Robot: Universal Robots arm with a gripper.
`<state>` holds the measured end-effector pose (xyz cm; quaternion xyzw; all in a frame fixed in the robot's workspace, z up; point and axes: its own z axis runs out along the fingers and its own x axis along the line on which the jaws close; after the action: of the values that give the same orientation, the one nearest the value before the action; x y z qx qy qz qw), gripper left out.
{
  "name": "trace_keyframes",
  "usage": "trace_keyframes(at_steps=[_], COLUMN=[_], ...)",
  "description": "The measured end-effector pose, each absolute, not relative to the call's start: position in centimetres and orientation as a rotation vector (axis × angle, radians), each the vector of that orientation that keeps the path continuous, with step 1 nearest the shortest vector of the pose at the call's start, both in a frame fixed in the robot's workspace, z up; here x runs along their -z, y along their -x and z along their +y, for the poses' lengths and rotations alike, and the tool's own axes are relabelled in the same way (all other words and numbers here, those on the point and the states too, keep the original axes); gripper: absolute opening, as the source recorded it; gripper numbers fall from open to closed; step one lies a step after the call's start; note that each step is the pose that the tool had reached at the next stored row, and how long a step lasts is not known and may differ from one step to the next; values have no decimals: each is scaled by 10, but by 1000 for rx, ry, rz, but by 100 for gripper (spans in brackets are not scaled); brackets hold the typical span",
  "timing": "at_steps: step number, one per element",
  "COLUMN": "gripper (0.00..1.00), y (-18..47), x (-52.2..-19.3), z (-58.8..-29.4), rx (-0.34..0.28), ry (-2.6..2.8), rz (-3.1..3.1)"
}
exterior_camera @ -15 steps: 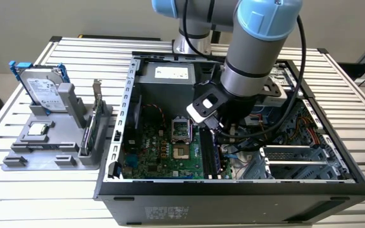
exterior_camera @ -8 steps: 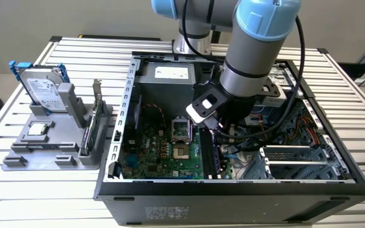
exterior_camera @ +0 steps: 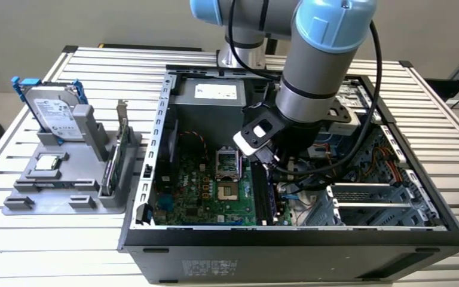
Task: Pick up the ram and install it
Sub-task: 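Press down the ram until it locks into place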
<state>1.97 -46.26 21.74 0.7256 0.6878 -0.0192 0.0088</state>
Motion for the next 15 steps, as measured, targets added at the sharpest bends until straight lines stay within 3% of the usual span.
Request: trace_keyframes(at_steps=[7,15], gripper=[0,0], y=[-20,-20], x=[-220,-255], z=[-462,-463], rx=[60,59], ry=[-2267,-2267], rz=[2149,2149])
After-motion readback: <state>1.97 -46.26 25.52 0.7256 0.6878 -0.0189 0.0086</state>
